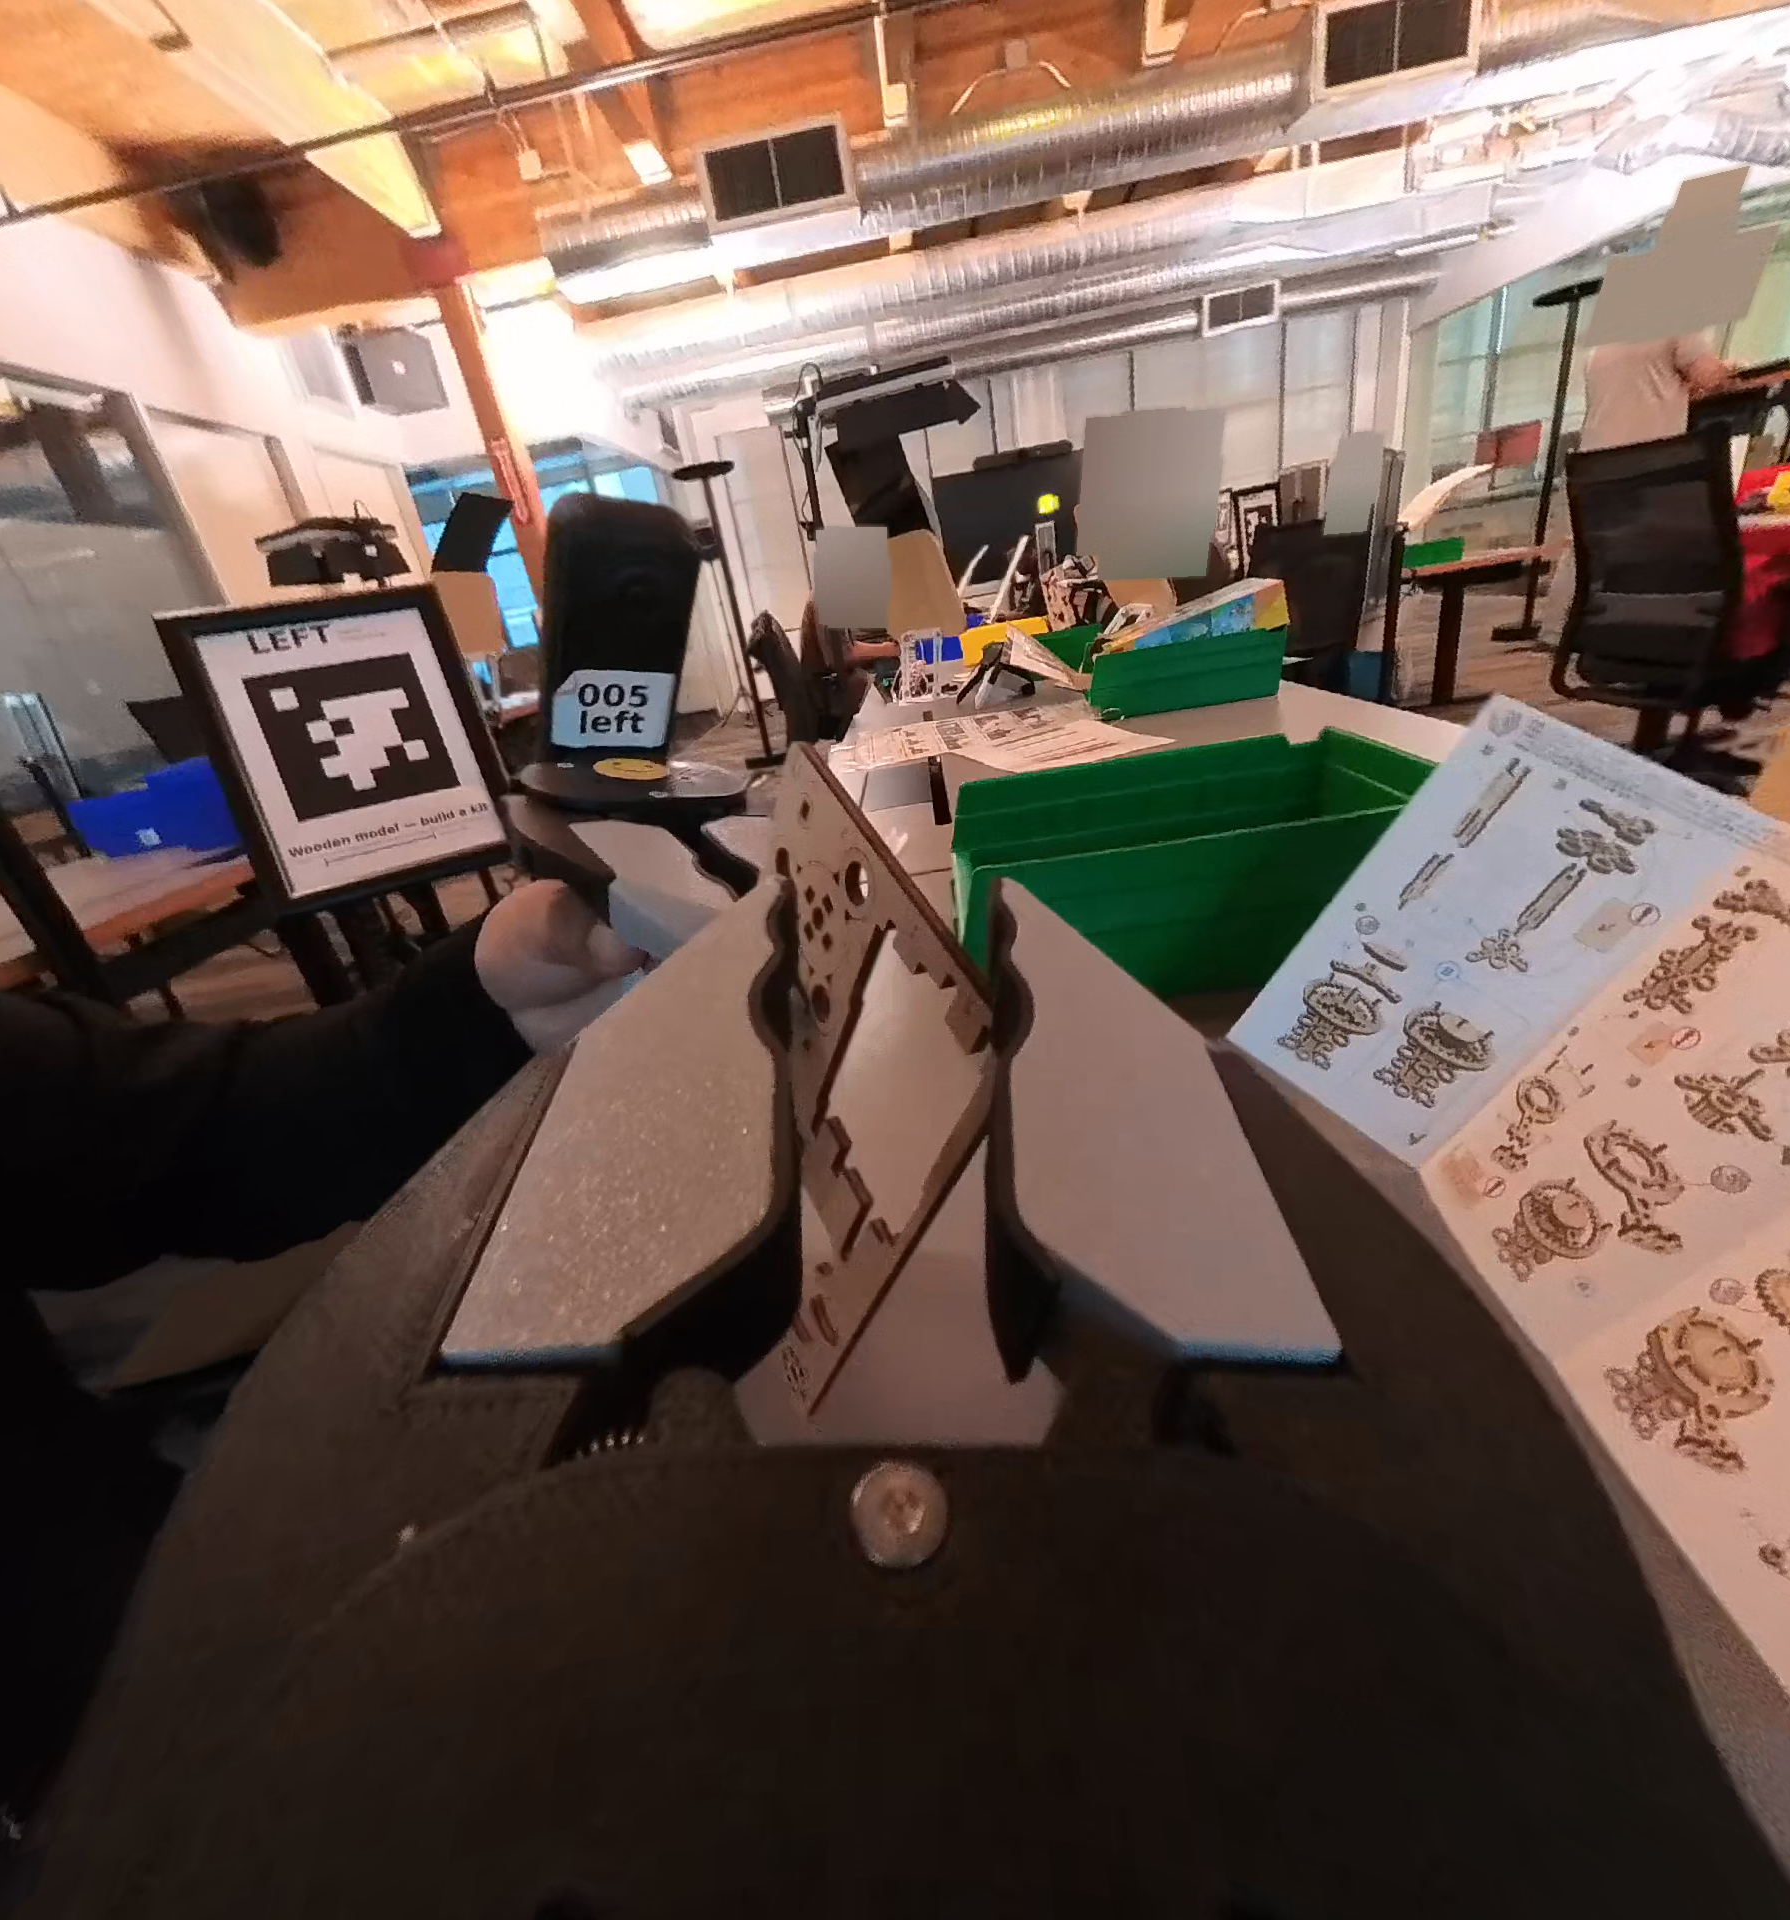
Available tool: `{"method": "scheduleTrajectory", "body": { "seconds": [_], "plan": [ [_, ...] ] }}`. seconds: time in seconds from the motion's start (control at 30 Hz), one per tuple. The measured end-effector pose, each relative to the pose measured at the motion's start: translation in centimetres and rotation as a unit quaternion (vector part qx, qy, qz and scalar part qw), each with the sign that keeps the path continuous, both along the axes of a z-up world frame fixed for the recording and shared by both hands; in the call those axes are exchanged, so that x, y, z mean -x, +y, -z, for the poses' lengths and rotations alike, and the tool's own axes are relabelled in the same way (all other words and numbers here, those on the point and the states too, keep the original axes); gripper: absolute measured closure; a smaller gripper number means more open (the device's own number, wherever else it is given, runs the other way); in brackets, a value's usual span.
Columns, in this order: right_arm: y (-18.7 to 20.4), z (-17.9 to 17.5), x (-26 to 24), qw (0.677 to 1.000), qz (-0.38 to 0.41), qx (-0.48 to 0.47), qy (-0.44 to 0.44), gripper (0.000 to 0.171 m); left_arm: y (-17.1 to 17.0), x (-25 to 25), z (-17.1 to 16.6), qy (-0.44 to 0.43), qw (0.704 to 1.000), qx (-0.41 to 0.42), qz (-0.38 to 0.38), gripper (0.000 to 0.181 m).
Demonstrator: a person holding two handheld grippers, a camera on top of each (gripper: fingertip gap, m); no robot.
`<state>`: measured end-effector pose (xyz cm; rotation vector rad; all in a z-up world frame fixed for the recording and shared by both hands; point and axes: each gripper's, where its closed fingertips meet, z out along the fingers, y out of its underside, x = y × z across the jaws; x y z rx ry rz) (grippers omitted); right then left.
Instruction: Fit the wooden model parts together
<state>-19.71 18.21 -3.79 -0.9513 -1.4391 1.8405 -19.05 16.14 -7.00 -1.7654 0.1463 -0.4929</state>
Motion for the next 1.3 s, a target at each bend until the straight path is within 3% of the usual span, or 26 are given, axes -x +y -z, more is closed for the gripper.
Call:
{"method": "scheduleTrajectory", "body": {
  "seconds": [0.13, 0.33, 0.5, 0.63, 0.7, 0.77, 0.83, 0.87, 0.93, 1.1, 1.3],
  "plan": [
    [0.8, 0.4, 0.5, 0.998, -0.011, 0.06, -0.019, 0.153, -0.1, 0.1, 0.1, -0.011, 1.0, -0.011, 0.0, 0.18],
    [0.1, 0.5, 0.3, 0.994, -0.057, 0.085, -0.032, 0.151, -0.3, 0.4, -0.3, -0.01, 1.0, -0.022, -0.002, 0.18],
    [0.1, 0.6, 0.8, 0.996, -0.034, 0.082, -0.028, 0.148, -0.2, 0.4, -0.1, 0.021, 0.999, -0.031, -0.022, 0.18],
    [1.6, 0.5, 1.6, 0.991, 0.002, 0.133, -0.035, 0.12, 0.0, 0.9, -1.1, 0.064, 0.992, -0.081, -0.066, 0.18],
    [1.8, -0.6, 1.1, 0.987, -0.018, 0.161, -0.011, 0.109, -0.2, 0.9, -2.1, 0.057, 0.989, -0.117, -0.07, 0.18],
    [0.6, -1.1, 0.2, 0.984, -0.072, 0.164, -0.003, 0.12, -0.5, 0.1, -3.0, 0.005, 0.989, -0.144, -0.04, 0.18],
    [-1.2, -0.8, -0.5, 0.981, -0.131, 0.145, -0.014, 0.161, -0.4, -0.1, -3.2, -0.032, 0.987, -0.152, -0.025, 0.181],
    [-1.1, -0.6, -0.3, 0.983, -0.123, 0.139, -0.016, 0.171, -0.5, -0.1, -3.3, -0.049, 0.987, -0.154, -0.016, 0.181],
    [-1.3, -0.4, -0.5, 0.984, -0.128, 0.122, -0.018, 0.171, -0.5, -0.2, -2.9, -0.059, 0.989, -0.138, -0.003, 0.18],
    [-0.9, 1.1, -0.4, 0.993, -0.092, 0.049, -0.056, 0.171, -1.1, 0.4, -2.5, 0.038, 0.991, -0.124, -0.028, 0.176],
    [-0.3, 0.9, 0.1, 0.992, -0.081, 0.082, -0.054, 0.171, -0.9, -0.3, -1.6, 0.039, 0.994, -0.101, -0.027, 0.179]
  ]
}}
